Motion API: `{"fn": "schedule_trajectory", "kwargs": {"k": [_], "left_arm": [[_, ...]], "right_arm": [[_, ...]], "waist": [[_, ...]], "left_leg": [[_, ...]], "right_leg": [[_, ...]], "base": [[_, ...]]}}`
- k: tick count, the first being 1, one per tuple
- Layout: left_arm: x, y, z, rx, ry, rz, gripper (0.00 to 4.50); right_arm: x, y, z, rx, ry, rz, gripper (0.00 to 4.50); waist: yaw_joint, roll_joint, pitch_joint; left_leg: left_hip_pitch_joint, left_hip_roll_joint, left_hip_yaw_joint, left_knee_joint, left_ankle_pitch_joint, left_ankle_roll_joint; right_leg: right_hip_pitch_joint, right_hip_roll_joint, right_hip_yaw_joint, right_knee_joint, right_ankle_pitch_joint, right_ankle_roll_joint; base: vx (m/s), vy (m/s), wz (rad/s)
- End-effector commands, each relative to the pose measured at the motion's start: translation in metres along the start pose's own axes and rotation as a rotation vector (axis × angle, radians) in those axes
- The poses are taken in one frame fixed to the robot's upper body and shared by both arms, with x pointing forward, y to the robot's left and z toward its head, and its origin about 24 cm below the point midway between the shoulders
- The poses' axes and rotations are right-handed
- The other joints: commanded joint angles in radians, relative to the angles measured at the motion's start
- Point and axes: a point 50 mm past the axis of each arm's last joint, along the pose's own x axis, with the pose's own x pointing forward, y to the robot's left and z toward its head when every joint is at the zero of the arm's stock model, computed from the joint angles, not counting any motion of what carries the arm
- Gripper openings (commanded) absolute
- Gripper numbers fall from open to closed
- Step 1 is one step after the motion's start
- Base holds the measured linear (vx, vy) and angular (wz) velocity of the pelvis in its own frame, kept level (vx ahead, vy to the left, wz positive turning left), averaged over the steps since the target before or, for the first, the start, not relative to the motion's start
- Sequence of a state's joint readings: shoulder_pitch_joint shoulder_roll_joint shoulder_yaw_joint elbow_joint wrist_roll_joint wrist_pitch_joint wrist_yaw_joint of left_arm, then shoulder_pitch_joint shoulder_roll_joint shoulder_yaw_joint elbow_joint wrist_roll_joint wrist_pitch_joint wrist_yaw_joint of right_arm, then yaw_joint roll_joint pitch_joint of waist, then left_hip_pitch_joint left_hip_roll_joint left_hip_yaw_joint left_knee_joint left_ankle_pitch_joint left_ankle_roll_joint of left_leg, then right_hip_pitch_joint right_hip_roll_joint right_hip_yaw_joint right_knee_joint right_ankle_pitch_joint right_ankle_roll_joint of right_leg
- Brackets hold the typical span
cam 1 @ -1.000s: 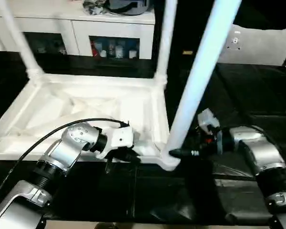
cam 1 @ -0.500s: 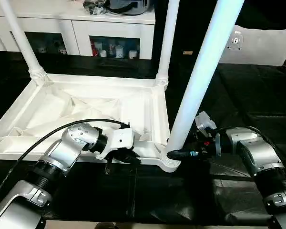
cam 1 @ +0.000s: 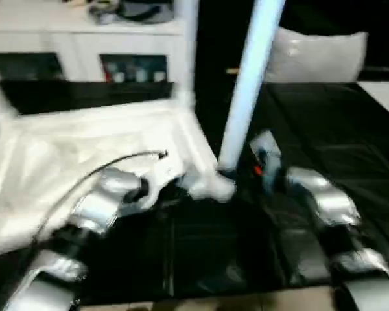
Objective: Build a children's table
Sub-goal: Rotate leg to tighten
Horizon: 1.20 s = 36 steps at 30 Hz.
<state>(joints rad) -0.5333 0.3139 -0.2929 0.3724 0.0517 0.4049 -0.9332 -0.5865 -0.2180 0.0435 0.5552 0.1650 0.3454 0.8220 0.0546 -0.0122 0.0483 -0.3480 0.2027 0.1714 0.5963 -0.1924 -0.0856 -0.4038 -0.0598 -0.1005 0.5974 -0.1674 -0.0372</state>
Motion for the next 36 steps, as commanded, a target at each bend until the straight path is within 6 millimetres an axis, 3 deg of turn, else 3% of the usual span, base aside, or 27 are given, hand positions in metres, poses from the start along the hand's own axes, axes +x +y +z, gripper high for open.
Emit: {"fn": "schedule_trajectory", "kwargs": {"k": [1, 2, 3, 4, 8, 9, 11, 17, 21, 25, 27, 29, 32, 34, 36], "left_arm": [[0.012, -0.002, 0.028, -0.002, -0.1, 0.058, 0.0], [0.012, -0.002, 0.028, -0.002, -0.1, 0.058, 0.0], [0.015, -0.003, 0.031, -0.009, -0.101, 0.078, 0.0], [0.017, -0.004, 0.032, -0.003, -0.1, 0.091, 0.0], [0.017, -0.004, 0.035, 0.022, -0.089, 0.114, 0.0], [0.014, -0.001, 0.033, 0.053, -0.085, 0.115, 0.0], [0.011, 0.0, 0.031, 0.08, -0.081, 0.104, 0.0], [0.003, 0.003, 0.021, 0.147, -0.038, 0.057, 0.0], [-0.002, 0.005, 0.016, 0.188, -0.022, 0.013, 0.0], [-0.009, 0.004, 0.01, 0.257, -0.015, -0.087, 0.0], [-0.015, -0.001, 0.005, 0.302, -0.005, -0.194, 0.0], [-0.02, -0.004, 0.001, 0.334, 0.013, -0.27, 0.0], [-0.023, -0.006, -0.003, 0.367, 0.034, -0.325, 0.0], [-0.024, -0.007, -0.003, 0.38, 0.038, -0.348, 0.0], [-0.026, -0.009, -0.004, 0.399, 0.05, -0.396, 0.0]], "right_arm": [[0.024, 0.012, -0.003, 0.046, 0.0, -0.036, 2.02], [0.024, 0.012, -0.003, 0.046, 0.0, -0.036, 2.02], [0.028, 0.014, -0.001, 0.037, -0.024, -0.052, 2.55], [0.03, 0.016, 0.001, 0.033, -0.041, -0.057, 2.69], [0.031, 0.019, 0.002, 0.037, -0.063, -0.047, 2.9], [0.024, 0.019, 0.002, 0.003, -0.079, -0.004, 3.05], [0.017, 0.018, 0.002, -0.024, -0.098, 0.028, 3.26], [-0.006, 0.007, 0.0, -0.09, -0.113, 0.076, 3.73], [-0.021, -0.001, 0.0, -0.116, -0.103, 0.105, 4.14], [-0.038, -0.007, 0.003, -0.162, -0.059, 0.173, 4.47], [-0.049, -0.007, 0.003, -0.21, -0.018, 0.261, 4.47], [-0.055, -0.006, 0.004, -0.238, 0.003, 0.335, 4.15], [-0.059, -0.004, 0.002, -0.259, 0.025, 0.405, 4.09], [-0.06, -0.003, 0.001, -0.25, 0.042, 0.444, 3.74], [-0.061, 0.0, -0.002, -0.245, 0.068, 0.49, 3.66]], "waist": [[0.006, -0.013, -0.059], [0.006, -0.009, -0.06], [0.005, -0.01, -0.063], [0.006, -0.009, -0.062], [0.011, -0.009, -0.068], [0.014, -0.007, -0.069], [0.018, -0.007, -0.07], [0.028, -0.003, -0.066], [0.035, 0.001, -0.065], [0.038, 0.001, -0.066], [0.041, -0.003, -0.067], [0.046, -0.005, -0.066], [0.054, -0.002, -0.065], [0.061, -0.002, -0.065], [0.067, -0.001, -0.065]], "left_leg": [[-0.005, 0.019, -0.01, -0.067, -0.183, 0.029], [-0.002, 0.02, -0.01, -0.066, -0.18, 0.031], [-0.003, 0.02, -0.009, -0.065, -0.169, 0.038], [-0.003, 0.022, -0.008, -0.066, -0.155, 0.045], [-0.008, 0.025, -0.007, -0.066, -0.105, 0.067], [-0.009, 0.026, -0.006, -0.065, -0.083, 0.074], [-0.008, 0.028, -0.005, -0.064, -0.081, 0.08], [-0.006, 0.027, -0.003, -0.064, -0.114, 0.085], [-0.001, 0.029, -0.005, -0.067, -0.136, 0.071], [-0.003, 0.03, -0.007, -0.067, -0.14, 0.069], [-0.004, 0.028, -0.005, -0.065, -0.142, 0.075], [-0.005, 0.03, -0.003, -0.063, -0.136, 0.082], [-0.002, 0.033, -0.002, -0.064, -0.137, 0.085], [0.001, 0.035, -0.002, -0.065, -0.142, 0.084], [0.003, 0.038, -0.003, -0.066, -0.149, 0.076]], "right_leg": [[0.054, -0.086, 0.047, -0.099, -0.482, -0.075], [0.05, -0.087, 0.048, -0.098, -0.473, -0.083], [0.053, -0.086, 0.048, -0.096, -0.445, -0.092], [0.051, -0.085, 0.051, -0.091, -0.404, -0.103], [0.059, -0.084, 0.056, -0.074, -0.283, -0.138], [0.062, -0.083, 0.057, -0.068, -0.225, -0.155], [0.063, -0.085, 0.058, -0.064, -0.194, -0.166], [0.061, -0.085, 0.059, -0.071, -0.228, -0.158], [0.059, -0.084, 0.056, -0.077, -0.273, -0.149], [0.062, -0.083, 0.057, -0.072, -0.252, -0.152], [0.063, -0.084, 0.057, -0.072, -0.247, -0.157], [0.062, -0.084, 0.057, -0.07, -0.25, -0.158], [0.057, -0.084, 0.057, -0.07, -0.263, -0.158], [0.056, -0.084, 0.056, -0.071, -0.28, -0.158], [0.053, -0.085, 0.057, -0.071, -0.285, -0.161]], "base": [[0.0, 0.0, 0.0], [0.0, 0.0, 0.0], [0.0, 0.0, 0.0], [0.0, 0.0, 0.0], [0.0, 0.0, 0.0], [0.0, 0.0, 0.0], [0.0, 0.0, 0.0], [0.0, 0.0, 0.0], [0.0, 0.0, 0.0], [0.0, 0.0, 0.0], [0.0, 0.0, 0.0], [0.0, 0.0, 0.0], [0.0, 0.0, 0.0], [0.0, 0.0, 0.0], [0.0, 0.0, 0.0]]}}
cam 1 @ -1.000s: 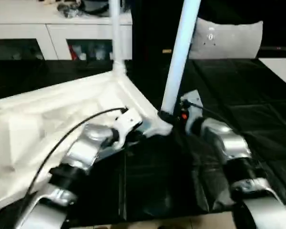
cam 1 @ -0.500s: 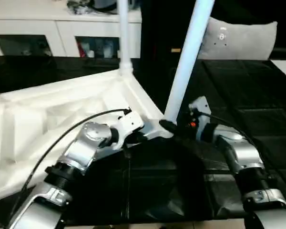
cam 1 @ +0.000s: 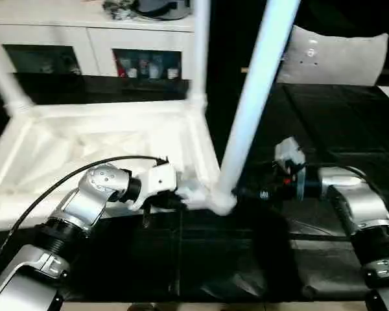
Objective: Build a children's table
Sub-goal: Rotate leg to tighten
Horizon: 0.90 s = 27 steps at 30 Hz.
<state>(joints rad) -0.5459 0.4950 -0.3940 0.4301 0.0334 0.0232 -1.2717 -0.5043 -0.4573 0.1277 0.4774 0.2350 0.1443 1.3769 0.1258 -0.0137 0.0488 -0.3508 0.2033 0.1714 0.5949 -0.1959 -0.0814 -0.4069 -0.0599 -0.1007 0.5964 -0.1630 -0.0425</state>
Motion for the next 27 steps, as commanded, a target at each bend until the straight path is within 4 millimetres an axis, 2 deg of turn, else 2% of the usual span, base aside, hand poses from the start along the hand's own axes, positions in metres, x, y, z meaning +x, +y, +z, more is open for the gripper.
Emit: {"fn": "schedule_trajectory", "kwargs": {"k": [1, 5, 11, 13, 16, 18, 24, 26, 27], "left_arm": [[0.005, -0.005, 0.008, 0.073, 0.009, -0.082, 0.0], [0.005, -0.007, 0.01, 0.092, -0.002, -0.119, 0.0], [0.006, -0.008, 0.012, 0.104, -0.008, -0.14, 0.0], [0.006, -0.008, 0.013, 0.107, -0.009, -0.143, 0.0], [0.007, -0.008, 0.012, 0.108, -0.01, -0.146, 0.0], [0.007, -0.008, 0.013, 0.096, -0.025, -0.139, 0.0], [0.01, -0.003, 0.018, -0.008, -0.071, -0.05, 0.0], [0.012, -0.001, 0.021, -0.056, -0.088, -0.006, 0.0], [0.014, 0.001, 0.023, -0.086, -0.094, 0.028, 0.0]], "right_arm": [[-0.003, 0.003, 0.0, -0.005, 0.01, 0.029, 3.59], [0.001, 0.006, -0.001, 0.003, 0.01, 0.079, 3.12], [0.004, 0.009, -0.004, 0.01, 0.02, 0.114, 2.66], [0.004, 0.009, -0.004, 0.013, 0.021, 0.121, 2.34], [0.004, 0.01, -0.005, 0.017, 0.022, 0.13, 2.25], [0.005, 0.012, -0.004, 0.033, 0.01, 0.146, 2.02], [0.012, 0.014, -0.002, 0.098, -0.044, 0.114, 1.9], [0.019, 0.01, -0.001, 0.137, -0.048, 0.041, 1.9], [0.026, 0.006, -0.001, 0.16, -0.046, -0.034, 1.9]], "waist": [[-0.004, 0.0, -0.065], [0.003, -0.004, -0.065], [0.008, -0.004, -0.067], [0.008, -0.003, -0.067], [0.008, -0.006, -0.067], [0.008, -0.005, -0.067], [0.009, -0.004, -0.067], [0.007, -0.005, -0.064], [0.001, -0.006, -0.06]], "left_leg": [[0.005, 0.037, -0.003, -0.065, -0.146, 0.07], [0.004, 0.035, -0.002, -0.065, -0.15, 0.06], [0.003, 0.036, -0.003, -0.064, -0.131, 0.059], [0.004, 0.036, -0.003, -0.064, -0.134, 0.057], [0.004, 0.035, -0.002, -0.063, -0.135, 0.059], [0.003, 0.035, -0.002, -0.064, -0.127, 0.06], [0.005, 0.036, -0.002, -0.064, -0.128, 0.056], [0.004, 0.035, -0.002, -0.066, -0.135, 0.049], [0.004, 0.032, -0.004, -0.067, -0.153, 0.035]], "right_leg": [[0.057, -0.085, 0.058, -0.07, -0.29, -0.155], [0.059, -0.087, 0.057, -0.07, -0.303, -0.148], [0.059, -0.086, 0.058, -0.065, -0.282, -0.147], [0.059, -0.085, 0.058, -0.066, -0.283, -0.148], [0.059, -0.085, 0.058, -0.066, -0.287, -0.145], [0.06, -0.084, 0.058, -0.065, -0.278, -0.147], [0.059, -0.085, 0.058, -0.066, -0.283, -0.147], [0.059, -0.085, 0.058, -0.069, -0.309, -0.14], [0.057, -0.086, 0.056, -0.075, -0.374, -0.122]], "base": [[0.0, 0.0, 0.0], [0.0, 0.0, 0.0], [0.0, 0.0, 0.0], [0.0, 0.0, 0.0], [0.0, 0.0, 0.0], [0.0, 0.0, 0.0], [0.0, 0.0, 0.0], [0.0, 0.0, 0.0], [0.0, 0.0, 0.0]]}}
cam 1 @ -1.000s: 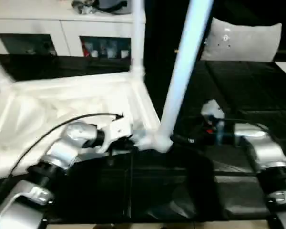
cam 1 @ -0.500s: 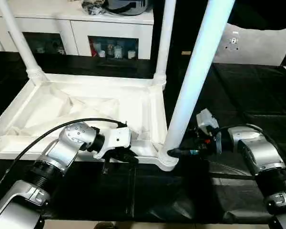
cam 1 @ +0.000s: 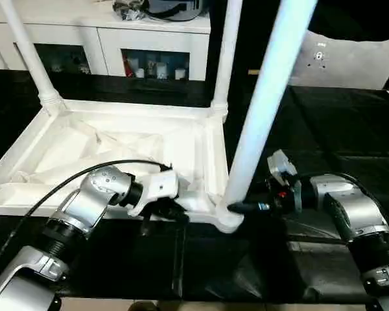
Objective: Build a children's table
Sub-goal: Rotate leg to tighten
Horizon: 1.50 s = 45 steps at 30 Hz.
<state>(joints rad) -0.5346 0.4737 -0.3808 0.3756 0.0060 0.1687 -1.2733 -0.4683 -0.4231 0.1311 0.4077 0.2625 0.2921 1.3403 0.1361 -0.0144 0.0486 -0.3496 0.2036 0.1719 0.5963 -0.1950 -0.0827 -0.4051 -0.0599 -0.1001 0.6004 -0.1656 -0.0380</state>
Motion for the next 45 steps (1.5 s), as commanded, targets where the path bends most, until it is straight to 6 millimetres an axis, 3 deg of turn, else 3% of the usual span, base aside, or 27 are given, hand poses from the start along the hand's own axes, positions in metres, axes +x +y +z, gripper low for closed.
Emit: {"fn": "schedule_trajectory", "kwargs": {"k": [1, 2, 5, 7, 8, 10, 11, 12, 13, 20, 26, 27, 30, 33, 38, 39, 40, 44, 45], "left_arm": [[0.012, 0.002, 0.021, -0.004, -0.078, 0.06, 0.0], [0.016, 0.004, 0.024, -0.039, -0.091, 0.103, 0.0], [0.021, 0.005, 0.028, -0.085, -0.093, 0.155, 0.0], [0.029, 0.011, 0.035, -0.127, -0.083, 0.258, 0.0], [0.031, 0.012, 0.037, -0.134, -0.082, 0.285, 0.0], [0.034, 0.014, 0.04, -0.132, -0.08, 0.315, 0.0], [0.035, 0.015, 0.041, -0.128, -0.078, 0.33, 0.0], [0.035, 0.015, 0.041, -0.126, -0.075, 0.34, 0.0], [0.035, 0.017, 0.041, -0.119, -0.071, 0.356, 0.0], [0.025, 0.02, 0.034, -0.037, -0.048, 0.369, 0.0], [0.019, 0.02, 0.023, -0.015, -0.032, 0.323, 0.0], [0.017, 0.02, 0.022, 0.011, -0.036, 0.303, 0.0], [0.013, 0.016, 0.02, 0.072, -0.04, 0.215, 0.0], [0.009, 0.009, 0.015, 0.112, -0.002, 0.113, 0.0], [0.001, 0.001, 0.007, 0.182, 0.042, -0.04, 0.0], [0.0, 0.001, 0.007, 0.186, 0.046, -0.051, 0.0], [-0.001, 0.0, 0.006, 0.196, 0.053, -0.071, 0.0], [-0.002, -0.002, 0.006, 0.218, 0.067, -0.11, 0.0], [-0.002, -0.002, 0.006, 0.22, 0.068, -0.115, 0.0]], "right_arm": [[0.021, -0.007, 0.005, 0.044, -0.025, -0.115, 1.9], [0.029, -0.013, 0.006, 0.064, -0.022, -0.208, 1.9], [0.04, -0.018, 0.007, 0.078, -0.003, -0.297, 1.9], [0.055, -0.024, 0.013, 0.089, -0.027, -0.413, 1.9], [0.059, -0.026, 0.016, 0.079, -0.042, -0.447, 1.9], [0.063, -0.028, 0.019, 0.069, -0.067, -0.473, 1.9], [0.065, -0.029, 0.02, 0.075, -0.089, -0.475, 1.9], [0.065, -0.029, 0.021, 0.087, -0.104, -0.48, 2.45], [0.065, -0.03, 0.022, 0.106, -0.128, -0.486, 2.58], [0.049, -0.025, 0.021, 0.049, -0.156, -0.409, 3.07], [0.027, -0.023, 0.016, 0.001, -0.138, -0.355, 3.53], [0.02, -0.022, 0.014, -0.012, -0.124, -0.334, 3.7], [0.004, -0.019, 0.011, -0.042, -0.068, -0.271, 3.99], [-0.007, -0.017, 0.01, -0.083, -0.017, -0.218, 4.31], [-0.018, -0.013, 0.013, -0.121, 0.026, -0.102, 4.32], [-0.018, -0.012, 0.012, -0.128, 0.032, -0.085, 4.09], [-0.017, -0.01, 0.012, -0.132, 0.038, -0.057, 4.0], [-0.014, -0.004, 0.009, -0.134, 0.06, 0.022, 3.92], [-0.014, -0.003, 0.008, -0.134, 0.068, 0.038, 3.66]], "waist": [[-0.011, -0.005, -0.058], [-0.022, -0.008, -0.055], [-0.055, -0.009, -0.058], [-0.068, -0.008, -0.06], [-0.077, -0.011, -0.06], [-0.078, -0.01, -0.062], [-0.077, -0.012, -0.063], [-0.075, -0.009, -0.063], [-0.075, -0.009, -0.064], [-0.065, -0.004, -0.07], [-0.052, -0.004, -0.067], [-0.046, 0.001, -0.065], [-0.039, 0.0, -0.065], [-0.033, 0.002, -0.064], [-0.019, -0.004, -0.065], [-0.018, -0.008, -0.065], [-0.016, -0.006, -0.065], [-0.009, -0.007, -0.064], [-0.008, -0.009, -0.064]], "left_leg": [[0.004, 0.029, -0.004, -0.069, -0.162, 0.032], [0.004, 0.023, -0.007, -0.07, -0.184, 0.018], [-0.004, 0.018, -0.012, -0.069, -0.178, 0.006], [-0.001, 0.019, -0.01, -0.067, -0.171, 0.017], [-0.005, 0.018, -0.01, -0.066, -0.163, 0.021], [-0.003, 0.016, -0.008, -0.063, -0.158, 0.031], [-0.001, 0.018, -0.008, -0.063, -0.153, 0.042], [-0.002, 0.021, -0.008, -0.064, -0.145, 0.05], [-0.003, 0.022, -0.008, -0.065, -0.139, 0.052], [-0.006, 0.027, -0.007, -0.064, -0.094, 0.067], [-0.005, 0.025, -0.004, -0.062, -0.115, 0.077], [-0.001, 0.026, -0.005, -0.064, -0.128, 0.072], [0.001, 0.027, -0.005, -0.065, -0.148, 0.066], [0.001, 0.031, -0.006, -0.067, -0.155, 0.061], [0.002, 0.033, -0.003, -0.065, -0.142, 0.067], [0.002, 0.034, -0.002, -0.065, -0.14, 0.067], [0.002, 0.035, -0.003, -0.065, -0.141, 0.067], [0.003, 0.036, -0.003, -0.066, -0.147, 0.064], [0.003, 0.036, -0.003, -0.066, -0.146, 0.063]], "right_leg": [[0.052, -0.085, 0.054, -0.086, -0.404, -0.116], [0.054, -0.087, 0.049, -0.095, -0.478, -0.089], [0.06, -0.087, 0.044, -0.101, -0.515, -0.056], [0.055, -0.084, 0.048, -0.101, -0.485, -0.066], [0.056, -0.083, 0.047, -0.099, -0.466, -0.077], [0.054, -0.084, 0.048, -0.098, -0.459, -0.082], [0.053, -0.084, 0.049, -0.098, -0.445, -0.086], [0.053, -0.083, 0.051, -0.093, -0.411, -0.096], [0.054, -0.082, 0.052, -0.091, -0.391, -0.101], [0.064, -0.084, 0.058, -0.067, -0.203, -0.168], [0.064, -0.083, 0.057, -0.073, -0.236, -0.152], [0.059, -0.083, 0.056, -0.079, -0.268, -0.148], [0.06, -0.083, 0.056, -0.082, -0.294, -0.136], [0.059, -0.084, 0.056, -0.078, -0.285, -0.146], [0.058, -0.084, 0.057, -0.072, -0.274, -0.154], [0.057, -0.083, 0.057, -0.071, -0.271, -0.156], [0.057, -0.085, 0.056, -0.07, -0.274, -0.157], [0.056, -0.087, 0.057, -0.071, -0.293, -0.152], [0.056, -0.086, 0.057, -0.071, -0.295, -0.151]], "base": [[0.0, 0.0, 0.0], [0.0, 0.0, 0.0], [0.0, 0.0, 0.0], [0.0, 0.0, 0.0], [0.0, 0.0, 0.0], [0.0, 0.0, 0.0], [0.0, 0.0, 0.0], [0.0, 0.0, 0.0], [0.0, 0.0, 0.0], [0.0, 0.0, 0.0], [0.0, 0.0, 0.0], [0.0, 0.0, 0.0], [0.0, 0.0, 0.0], [0.0, 0.0, 0.0], [0.0, 0.0, 0.0], [0.0, 0.0, 0.0], [0.0, 0.0, 0.0], [0.0, 0.0, 0.0], [0.0, 0.0, 0.0]]}}
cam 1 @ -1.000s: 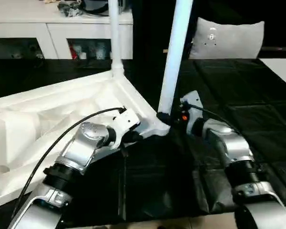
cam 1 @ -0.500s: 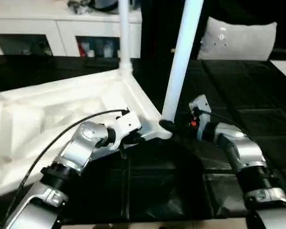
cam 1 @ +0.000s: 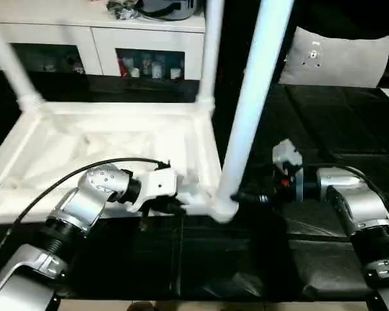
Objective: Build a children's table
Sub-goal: Rotate leg to tighten
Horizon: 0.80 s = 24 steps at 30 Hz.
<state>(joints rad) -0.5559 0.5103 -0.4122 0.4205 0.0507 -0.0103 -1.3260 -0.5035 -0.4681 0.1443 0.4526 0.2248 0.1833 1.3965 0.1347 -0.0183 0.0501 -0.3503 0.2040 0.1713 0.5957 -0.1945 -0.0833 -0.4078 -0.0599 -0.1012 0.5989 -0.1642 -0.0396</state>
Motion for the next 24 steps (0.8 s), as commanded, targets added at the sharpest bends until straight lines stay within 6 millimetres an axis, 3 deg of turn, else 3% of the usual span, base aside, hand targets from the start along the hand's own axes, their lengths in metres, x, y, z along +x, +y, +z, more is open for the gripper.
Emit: {"fn": "schedule_trajectory", "kwargs": {"k": [1, 10, 16, 24], "left_arm": [[0.004, -0.001, 0.008, 0.069, 0.01, -0.069, 0.0], [0.008, -0.003, 0.012, 0.095, -0.013, -0.104, 0.0], [0.008, -0.005, 0.01, 0.085, -0.018, -0.108, 0.0], [0.013, -0.003, 0.014, -0.002, -0.103, -0.04, 0.0]], "right_arm": [[0.0, 0.004, 0.001, -0.026, 0.019, 0.038, 3.66], [0.009, 0.009, -0.004, -0.009, 0.034, 0.115, 2.78], [0.008, 0.011, -0.005, 0.009, 0.033, 0.138, 2.28], [0.021, 0.017, -0.004, 0.082, -0.04, 0.164, 2.0]], "waist": [[-0.004, -0.005, -0.066], [0.003, 0.0, -0.068], [0.003, -0.006, -0.068], [0.004, -0.006, -0.067]], "left_leg": [[0.003, 0.035, -0.003, -0.065, -0.145, 0.062], [0.003, 0.034, -0.003, -0.065, -0.14, 0.053], [0.002, 0.034, -0.003, -0.065, -0.136, 0.054], [0.002, 0.033, -0.002, -0.064, -0.139, 0.051]], "right_leg": [[0.059, -0.087, 0.058, -0.07, -0.303, -0.145], [0.059, -0.086, 0.058, -0.068, -0.287, -0.145], [0.06, -0.085, 0.058, -0.068, -0.289, -0.14], [0.059, -0.087, 0.057, -0.072, -0.322, -0.129]], "base": [[0.0, 0.0, 0.0], [0.0, 0.0, 0.0], [0.0, 0.0, 0.0], [0.0, 0.0, 0.0]]}}
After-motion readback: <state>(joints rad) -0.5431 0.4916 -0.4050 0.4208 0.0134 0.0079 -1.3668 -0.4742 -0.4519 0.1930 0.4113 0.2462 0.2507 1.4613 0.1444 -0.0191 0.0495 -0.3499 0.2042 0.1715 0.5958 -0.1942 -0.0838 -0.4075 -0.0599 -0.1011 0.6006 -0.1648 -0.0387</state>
